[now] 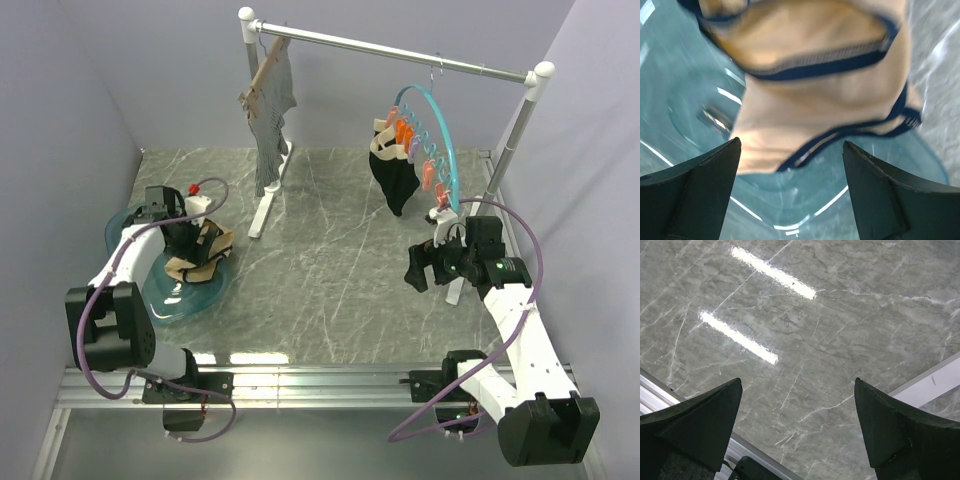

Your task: Clip the underwear to the hanger

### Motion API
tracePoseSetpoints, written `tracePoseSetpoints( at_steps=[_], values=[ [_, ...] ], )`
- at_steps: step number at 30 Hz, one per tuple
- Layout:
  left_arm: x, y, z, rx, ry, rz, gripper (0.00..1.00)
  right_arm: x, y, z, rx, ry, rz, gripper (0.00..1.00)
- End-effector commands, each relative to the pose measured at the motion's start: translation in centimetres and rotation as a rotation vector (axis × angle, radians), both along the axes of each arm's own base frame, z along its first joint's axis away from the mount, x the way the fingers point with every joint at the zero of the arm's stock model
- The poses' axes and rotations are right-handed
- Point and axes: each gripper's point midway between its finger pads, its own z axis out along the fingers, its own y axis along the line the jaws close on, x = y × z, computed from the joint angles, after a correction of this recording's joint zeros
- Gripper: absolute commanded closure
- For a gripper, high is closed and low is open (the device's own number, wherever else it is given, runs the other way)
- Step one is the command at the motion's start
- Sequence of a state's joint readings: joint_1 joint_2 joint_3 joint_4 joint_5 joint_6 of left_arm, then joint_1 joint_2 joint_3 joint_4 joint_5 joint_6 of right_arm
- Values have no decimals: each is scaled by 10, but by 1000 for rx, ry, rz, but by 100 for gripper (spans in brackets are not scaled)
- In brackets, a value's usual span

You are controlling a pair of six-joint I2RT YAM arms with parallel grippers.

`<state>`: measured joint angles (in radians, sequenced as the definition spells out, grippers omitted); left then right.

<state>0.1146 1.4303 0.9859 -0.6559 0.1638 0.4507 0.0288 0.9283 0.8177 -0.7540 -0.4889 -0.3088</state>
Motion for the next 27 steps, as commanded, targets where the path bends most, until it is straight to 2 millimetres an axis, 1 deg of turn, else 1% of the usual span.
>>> tracePoseSetpoints(
  at_steps=[1,4,5,6,8,9,11,12,14,17,20,22,23,25,26,27],
  values=[
    [22,-16,10,-23,-60,-56,12,6,2,14,-4,-43,15,0],
    [25,-26,6,-44,-58,-74,13,6,1,13,-7,-41,16,0],
    [27,-29,7,-52,-67,-77,13,6,1,13,-8,-39,17,0],
    [28,-35,9,-70,-69,-84,16,6,1,15,-9,-44,14,0],
    [30,-40,15,-94,-72,-88,19,6,0,15,-16,-46,18,0],
    [31,-45,24,-119,-75,-91,23,6,-1,16,-18,-51,14,0],
    [31,-48,36,-140,-87,-89,27,7,-1,16,-18,-51,14,0],
    [32,-50,46,-144,-106,-93,27,7,0,16,-18,-50,16,0],
    [35,-51,57,-141,-132,-90,27,6,0,14,-17,-42,19,0],
    [40,-49,70,-126,-159,-78,27,7,0,14,-17,-45,17,0],
    [47,-51,77,-129,-188,-86,27,6,0,14,-18,-43,20,0],
    [50,-55,74,-139,-176,-95,27,6,0,13,-17,-42,21,0],
    [54,-59,76,-146,-183,-111,27,6,1,13,-15,-41,24,0],
    [59,-60,74,-153,-180,-110,27,5,1,12,-16,-34,27,0],
    [61,-71,73,-156,-183,-137,28,6,1,14,-17,-36,26,0],
    [63,-74,68,-155,-172,-141,28,6,0,13,-20,-34,26,0]
  ],
)
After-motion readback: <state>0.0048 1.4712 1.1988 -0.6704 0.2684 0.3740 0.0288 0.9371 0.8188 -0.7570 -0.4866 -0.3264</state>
